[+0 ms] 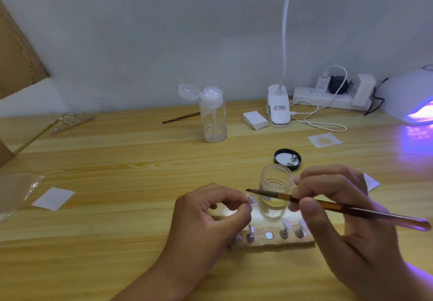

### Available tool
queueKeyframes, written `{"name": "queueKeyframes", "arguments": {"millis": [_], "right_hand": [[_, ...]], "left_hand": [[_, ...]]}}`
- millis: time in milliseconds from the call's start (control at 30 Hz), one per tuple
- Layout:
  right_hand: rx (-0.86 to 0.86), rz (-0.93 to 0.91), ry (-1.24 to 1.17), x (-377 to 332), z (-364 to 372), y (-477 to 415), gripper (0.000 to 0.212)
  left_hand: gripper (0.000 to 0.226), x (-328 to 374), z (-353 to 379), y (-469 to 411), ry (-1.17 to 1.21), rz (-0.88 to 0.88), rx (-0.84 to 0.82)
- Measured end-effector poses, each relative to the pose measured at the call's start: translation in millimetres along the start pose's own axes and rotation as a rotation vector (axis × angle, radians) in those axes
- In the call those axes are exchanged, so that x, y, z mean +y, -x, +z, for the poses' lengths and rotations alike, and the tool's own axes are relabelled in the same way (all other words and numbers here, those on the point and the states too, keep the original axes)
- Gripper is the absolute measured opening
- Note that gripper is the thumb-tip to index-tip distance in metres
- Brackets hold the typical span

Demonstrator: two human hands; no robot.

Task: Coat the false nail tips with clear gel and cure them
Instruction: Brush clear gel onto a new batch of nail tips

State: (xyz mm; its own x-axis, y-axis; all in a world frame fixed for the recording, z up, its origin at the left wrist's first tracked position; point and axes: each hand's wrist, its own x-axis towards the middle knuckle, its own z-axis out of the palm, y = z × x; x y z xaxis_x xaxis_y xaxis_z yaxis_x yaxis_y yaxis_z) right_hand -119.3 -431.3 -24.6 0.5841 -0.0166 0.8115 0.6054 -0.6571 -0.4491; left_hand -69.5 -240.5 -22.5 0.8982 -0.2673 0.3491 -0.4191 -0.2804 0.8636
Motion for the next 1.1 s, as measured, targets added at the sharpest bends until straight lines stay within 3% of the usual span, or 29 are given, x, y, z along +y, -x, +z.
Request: {"name": "queueKeyframes", "arguments": {"millis": [333,467,667,833,1100], "right_hand": [[0.042,0.016,0.008,-0.2,-1.8,0.2,0.014],[0.016,0.031,-0.037,-0.7,-1.6,1.5,0.024],[0.057,0.018,-0.066,-3.7,-2.4,1.2,0.027],[0.017,0.049,-0.042,-2.1,0.9,1.5,0.029],[0.052,0.046,-0.087,-1.6,-2.1,0.9,0.028]], "left_hand": [[0.012,0.2,-1.0,2.5,0.173,-0.113,0.007],[0.01,2.2,-0.9,1.9,0.199,-0.101,0.021],[0.005,3.4,-0.4,1.3,0.212,-0.091,0.023],[0.018,3.8,-1.2,0.8,0.162,-0.06,0.046],[0.02,3.4,-0.6,0.0,0.117,-0.058,0.057]]}}
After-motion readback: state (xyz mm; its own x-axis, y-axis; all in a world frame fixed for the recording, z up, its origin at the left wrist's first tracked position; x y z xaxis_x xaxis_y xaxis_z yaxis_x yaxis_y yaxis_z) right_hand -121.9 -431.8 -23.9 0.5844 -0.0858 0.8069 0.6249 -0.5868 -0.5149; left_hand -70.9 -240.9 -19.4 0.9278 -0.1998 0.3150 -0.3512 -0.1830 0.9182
